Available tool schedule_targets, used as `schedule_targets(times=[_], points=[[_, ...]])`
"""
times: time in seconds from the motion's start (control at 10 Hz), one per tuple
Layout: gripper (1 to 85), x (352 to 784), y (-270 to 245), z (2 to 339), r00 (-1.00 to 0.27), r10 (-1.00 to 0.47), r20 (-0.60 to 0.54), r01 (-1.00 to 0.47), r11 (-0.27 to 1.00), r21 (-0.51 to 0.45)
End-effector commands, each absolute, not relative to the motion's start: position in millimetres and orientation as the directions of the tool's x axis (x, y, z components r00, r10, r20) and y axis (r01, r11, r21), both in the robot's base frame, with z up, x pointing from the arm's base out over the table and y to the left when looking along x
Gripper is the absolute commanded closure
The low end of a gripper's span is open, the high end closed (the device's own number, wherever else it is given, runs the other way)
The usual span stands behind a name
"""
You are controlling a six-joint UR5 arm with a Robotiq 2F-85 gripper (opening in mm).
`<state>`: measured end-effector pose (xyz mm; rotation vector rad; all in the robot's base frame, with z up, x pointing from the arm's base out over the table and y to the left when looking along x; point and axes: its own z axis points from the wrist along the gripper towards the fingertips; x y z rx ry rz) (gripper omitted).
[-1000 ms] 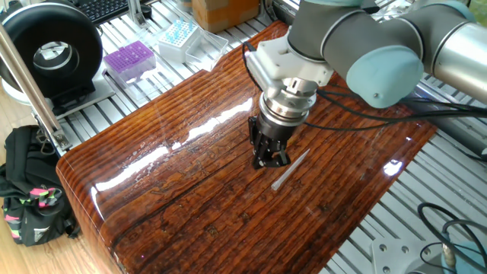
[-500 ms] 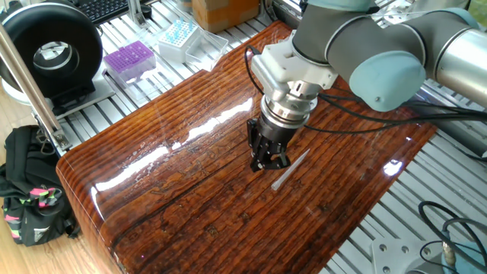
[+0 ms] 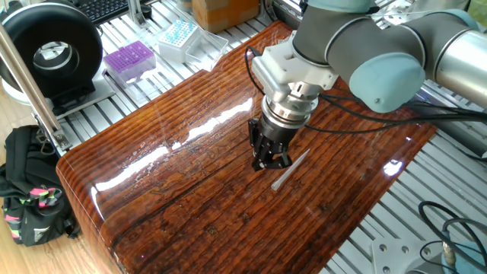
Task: Insert a large pipette tip into the holder for large pipette tips
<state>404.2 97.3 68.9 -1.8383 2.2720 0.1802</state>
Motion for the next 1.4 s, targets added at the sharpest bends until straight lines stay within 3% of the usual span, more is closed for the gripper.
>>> schedule_targets(times=[0.0, 0.2, 0.4, 0.6, 0.7, 0.9, 1.1, 1.3], points=[[70.3, 405.8, 92.9, 74.8, -0.219, -0.952, -0.212, -0.972, 0.232, -0.039], [70.3, 405.9, 92.0, 92.3, -0.253, -0.959, -0.129, -0.965, 0.260, -0.038], [70.0, 402.8, 92.5, 115.2, -0.318, -0.948, 0.025, -0.946, 0.316, -0.072], [70.0, 412.0, 97.6, 108.7, -0.294, -0.954, 0.053, -0.948, 0.285, -0.143], [69.7, 404.7, 101.5, 98.5, -0.285, -0.958, 0.043, -0.953, 0.278, -0.117], [67.7, 382.4, 69.9, 113.1, -0.258, -0.937, 0.233, -0.966, 0.245, -0.085], [84.3, 384.0, 51.7, 134.9, -0.228, -0.891, 0.393, -0.972, 0.187, -0.140], [56.7, 401.3, 53.2, 112.5, -0.092, -0.922, 0.377, -0.990, 0.043, -0.138]])
